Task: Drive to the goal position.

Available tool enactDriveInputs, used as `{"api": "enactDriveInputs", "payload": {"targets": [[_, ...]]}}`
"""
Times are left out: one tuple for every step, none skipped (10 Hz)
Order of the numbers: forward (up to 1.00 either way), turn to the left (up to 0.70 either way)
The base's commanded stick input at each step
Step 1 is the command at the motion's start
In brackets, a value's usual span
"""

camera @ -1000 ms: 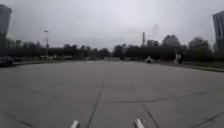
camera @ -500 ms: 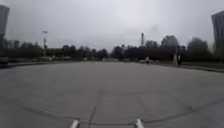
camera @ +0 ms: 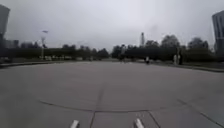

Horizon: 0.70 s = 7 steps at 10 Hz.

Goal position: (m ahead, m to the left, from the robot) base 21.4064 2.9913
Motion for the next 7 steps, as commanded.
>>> {"api": "enactDriveInputs", "payload": {"targets": [[1.00,0.00],[1.00,-0.01],[1.00,-0.09],[1.00,-0.21],[1.00,-0.15],[1.00,0.00],[1.00,0.00]]}}
